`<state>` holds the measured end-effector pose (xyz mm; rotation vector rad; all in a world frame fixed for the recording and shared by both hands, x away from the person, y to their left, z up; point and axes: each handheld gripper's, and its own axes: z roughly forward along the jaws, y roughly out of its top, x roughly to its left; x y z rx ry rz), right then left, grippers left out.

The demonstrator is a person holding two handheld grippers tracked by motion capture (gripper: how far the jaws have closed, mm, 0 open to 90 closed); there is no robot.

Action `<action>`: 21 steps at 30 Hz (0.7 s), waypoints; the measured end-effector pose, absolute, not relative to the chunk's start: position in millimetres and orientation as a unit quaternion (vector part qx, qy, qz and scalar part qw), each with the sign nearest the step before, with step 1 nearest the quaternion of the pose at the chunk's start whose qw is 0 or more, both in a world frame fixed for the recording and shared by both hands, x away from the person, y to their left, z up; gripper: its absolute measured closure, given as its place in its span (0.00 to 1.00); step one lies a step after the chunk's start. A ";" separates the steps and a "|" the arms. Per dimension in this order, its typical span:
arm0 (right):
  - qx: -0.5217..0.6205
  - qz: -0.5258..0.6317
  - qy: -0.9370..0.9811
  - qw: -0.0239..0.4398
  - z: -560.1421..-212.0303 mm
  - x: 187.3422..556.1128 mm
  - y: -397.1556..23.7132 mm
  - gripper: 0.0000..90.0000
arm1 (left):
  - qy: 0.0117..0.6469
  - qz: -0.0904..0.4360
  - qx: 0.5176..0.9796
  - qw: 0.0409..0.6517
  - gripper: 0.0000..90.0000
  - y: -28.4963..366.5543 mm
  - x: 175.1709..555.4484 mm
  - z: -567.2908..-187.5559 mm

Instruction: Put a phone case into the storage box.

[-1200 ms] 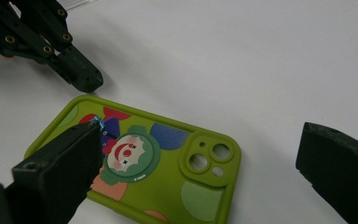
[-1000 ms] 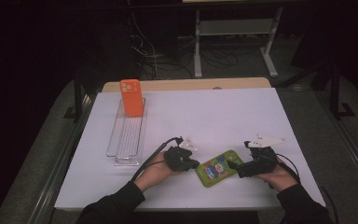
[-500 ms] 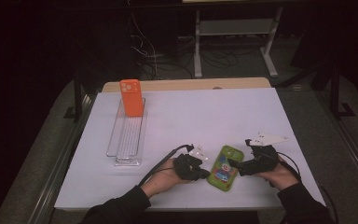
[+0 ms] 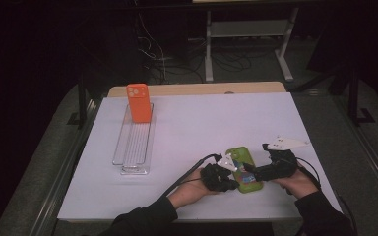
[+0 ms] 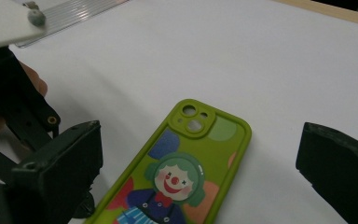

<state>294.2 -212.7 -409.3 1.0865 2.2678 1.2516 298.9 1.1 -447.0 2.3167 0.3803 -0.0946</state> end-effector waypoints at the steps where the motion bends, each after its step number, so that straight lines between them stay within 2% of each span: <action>1: 0.385 0.440 0.795 0.164 -409.3 294.1 -213.1 0.00 | 0.149 -0.034 0.909 0.388 0.99 -1.7 299.3 -447.4; 5: 0.386 0.439 0.794 0.166 -409.7 294.0 -215.4 0.00 | 0.148 -0.032 0.907 0.393 0.99 -6.7 300.2 -448.3; 9: 0.388 0.440 0.793 0.165 -409.8 293.9 -217.2 0.00 | 0.147 -0.025 0.910 0.387 0.93 2.3 301.5 -443.0; 21: 0.391 0.438 0.793 0.164 -409.8 293.1 -215.3 0.00 | 0.185 0.019 0.900 0.394 0.56 73.7 314.5 -414.5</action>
